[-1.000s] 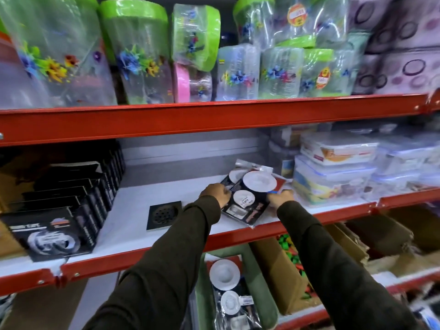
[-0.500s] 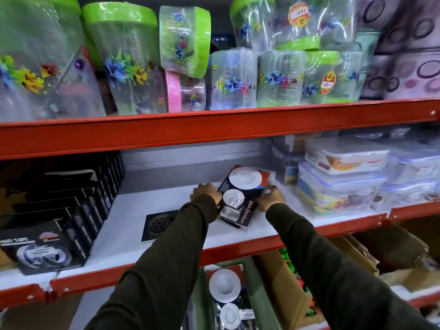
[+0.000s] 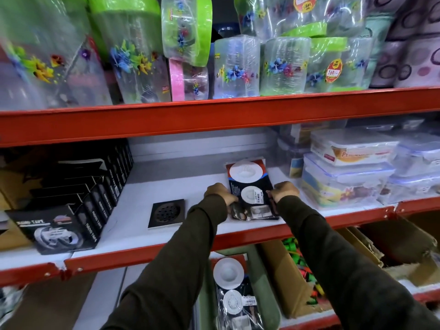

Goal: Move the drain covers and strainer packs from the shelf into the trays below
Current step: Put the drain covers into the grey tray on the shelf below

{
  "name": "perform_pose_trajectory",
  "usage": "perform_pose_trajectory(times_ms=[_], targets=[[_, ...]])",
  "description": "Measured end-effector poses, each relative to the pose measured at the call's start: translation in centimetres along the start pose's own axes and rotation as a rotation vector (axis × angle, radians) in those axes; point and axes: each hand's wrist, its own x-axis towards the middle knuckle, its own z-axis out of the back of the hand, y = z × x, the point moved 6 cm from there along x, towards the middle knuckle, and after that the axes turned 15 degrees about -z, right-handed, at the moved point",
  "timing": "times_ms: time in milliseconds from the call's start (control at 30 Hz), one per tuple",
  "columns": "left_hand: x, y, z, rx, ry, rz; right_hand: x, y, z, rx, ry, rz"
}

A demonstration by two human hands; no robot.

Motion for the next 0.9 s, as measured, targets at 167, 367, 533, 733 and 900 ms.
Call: perform_pose_trajectory(times_ms=[167,367,533,733,900], targets=[[-1.2,-1.1,-0.5,0.094,-0.002,-0.005,-1.1,-1.3,2.1,-0.105,-0.028,0.047],[-2.7,-1.3,-1.5,0.087,0.047,0.031,-1.4,-2.1,3.3,-0.106,-0.007,0.088],[-3.6,-1.4,-1.3,0.176,0.004,0.022,-2.1,-2.1,3.4,-0.12,-0.023,0.117],[-5.2,-2.3,1.1,0.469,-0.17,-0.067,-4.3,-0.5,3.6,-0.209,-0.117,0.279],[-6.8,-2.0,4.6,0.598,-0.288,-0.195,-7.3,2.3,1.5,-0.229,-0.115,0.471]])
